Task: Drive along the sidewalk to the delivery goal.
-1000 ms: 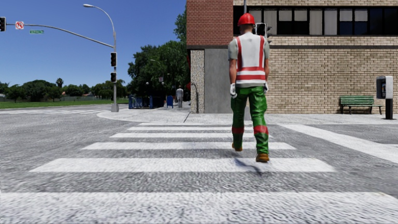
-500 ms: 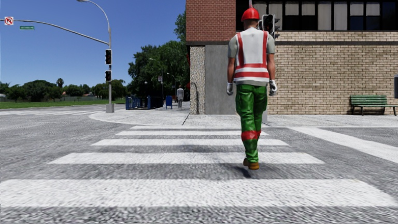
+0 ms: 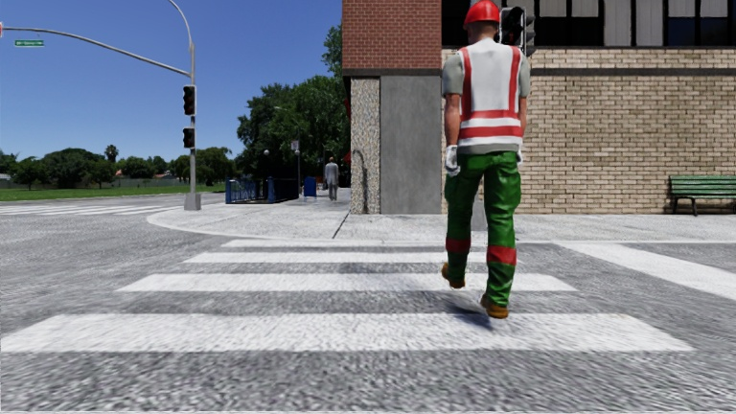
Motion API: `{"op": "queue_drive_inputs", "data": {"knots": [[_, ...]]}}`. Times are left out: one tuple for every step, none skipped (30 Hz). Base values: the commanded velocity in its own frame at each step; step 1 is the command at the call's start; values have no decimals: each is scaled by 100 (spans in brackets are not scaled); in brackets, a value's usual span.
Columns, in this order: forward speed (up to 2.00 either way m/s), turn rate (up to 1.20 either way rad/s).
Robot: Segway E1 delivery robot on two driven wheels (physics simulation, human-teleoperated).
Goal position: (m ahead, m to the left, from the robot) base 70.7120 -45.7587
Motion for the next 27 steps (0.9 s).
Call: {"op": "queue_drive_inputs", "data": {"knots": [[143, 0], [143, 0], [143, 0], [143, 0], [143, 0], [143, 0], [143, 0], [143, 0], [143, 0], [143, 0], [143, 0], [143, 0], [143, 0], [143, 0], [143, 0], [143, 0], [143, 0], [143, 0], [143, 0], [143, 0], [143, 0], [143, 0], [143, 0], [143, 0], [143, 0], [143, 0], [135, 0]]}}
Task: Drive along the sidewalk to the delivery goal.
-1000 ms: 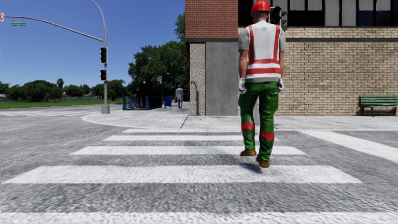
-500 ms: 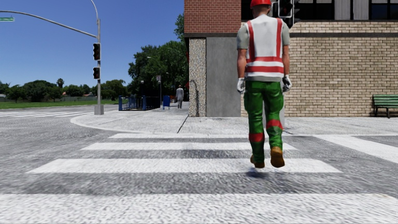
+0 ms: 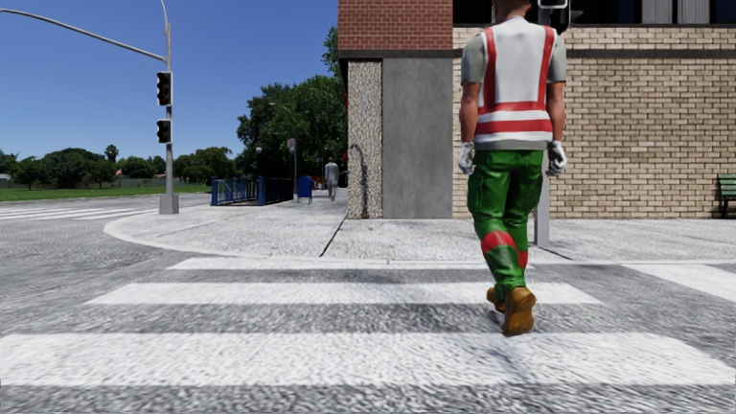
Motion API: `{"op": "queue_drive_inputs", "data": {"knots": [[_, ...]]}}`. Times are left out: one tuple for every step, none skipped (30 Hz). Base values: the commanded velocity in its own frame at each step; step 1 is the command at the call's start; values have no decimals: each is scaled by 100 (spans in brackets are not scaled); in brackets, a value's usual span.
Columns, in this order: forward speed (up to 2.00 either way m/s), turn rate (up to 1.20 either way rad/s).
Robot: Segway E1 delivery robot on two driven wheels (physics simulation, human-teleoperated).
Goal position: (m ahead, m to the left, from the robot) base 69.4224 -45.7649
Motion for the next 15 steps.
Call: {"op": "queue_drive_inputs", "data": {"knots": [[130, 0], [128, 0], [128, 0], [127, 0], [125, 0], [123, 0], [122, 0], [122, 0], [122, 0], [121, 0], [120, 0], [120, 0], [120, 0], [119, 0], [119, 0]]}}
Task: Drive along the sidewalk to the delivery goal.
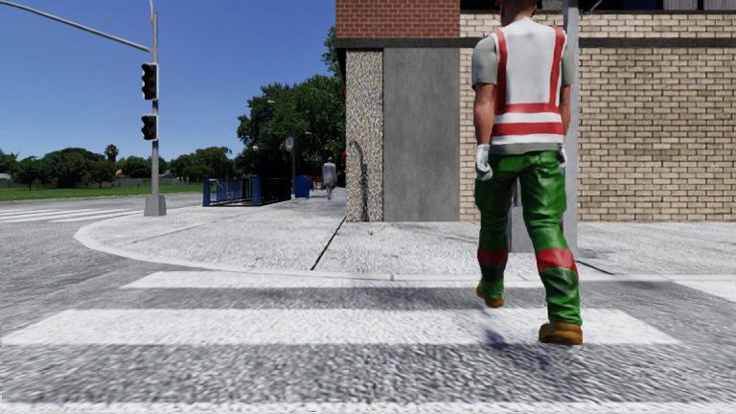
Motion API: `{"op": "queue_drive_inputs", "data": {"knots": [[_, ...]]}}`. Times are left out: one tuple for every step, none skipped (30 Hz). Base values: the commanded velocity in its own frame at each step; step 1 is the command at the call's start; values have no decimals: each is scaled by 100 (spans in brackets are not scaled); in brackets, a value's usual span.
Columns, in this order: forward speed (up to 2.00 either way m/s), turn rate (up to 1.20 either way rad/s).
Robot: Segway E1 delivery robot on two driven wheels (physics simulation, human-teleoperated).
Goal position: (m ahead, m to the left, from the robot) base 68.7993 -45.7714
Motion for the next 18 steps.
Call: {"op": "queue_drive_inputs", "data": {"knots": [[119, 0], [119, 0], [119, -71], [119, -95], [119, -102], [119, -102], [119, -99], [119, -9], [119, 0], [119, 0], [119, 0], [119, 0], [119, 0], [119, 0], [119, 0], [119, 0], [119, 0], [118, 0]]}}
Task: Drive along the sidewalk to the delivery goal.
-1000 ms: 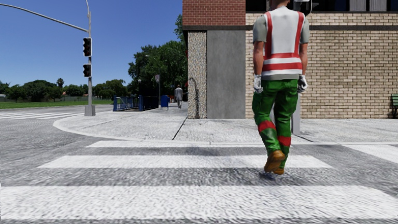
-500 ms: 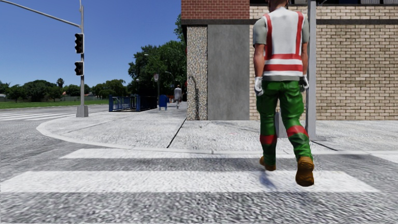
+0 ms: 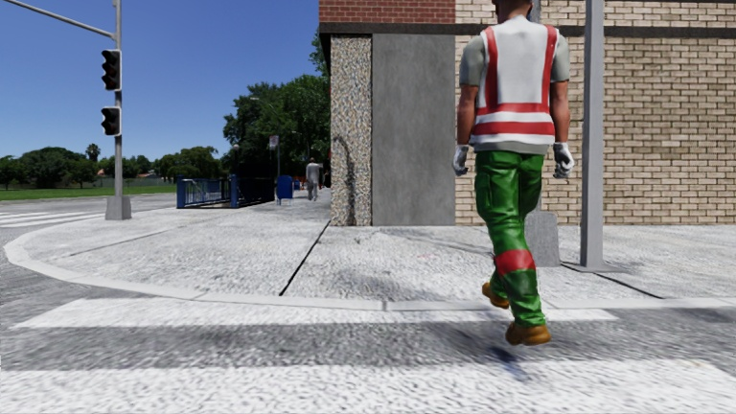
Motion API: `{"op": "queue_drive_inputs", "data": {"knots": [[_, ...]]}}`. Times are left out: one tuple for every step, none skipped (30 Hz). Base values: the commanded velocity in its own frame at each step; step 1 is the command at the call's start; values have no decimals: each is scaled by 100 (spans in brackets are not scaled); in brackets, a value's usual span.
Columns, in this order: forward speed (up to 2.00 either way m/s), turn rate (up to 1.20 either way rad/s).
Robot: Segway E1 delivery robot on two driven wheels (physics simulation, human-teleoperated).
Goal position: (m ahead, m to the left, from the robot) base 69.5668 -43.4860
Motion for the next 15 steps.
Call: {"op": "queue_drive_inputs", "data": {"knots": [[118, 0], [118, 0], [118, 0], [118, 0], [118, 0], [118, 0], [118, 0], [118, 0], [118, 0], [118, 0], [118, 0], [118, 0], [118, 0], [118, 0], [118, 0]]}}
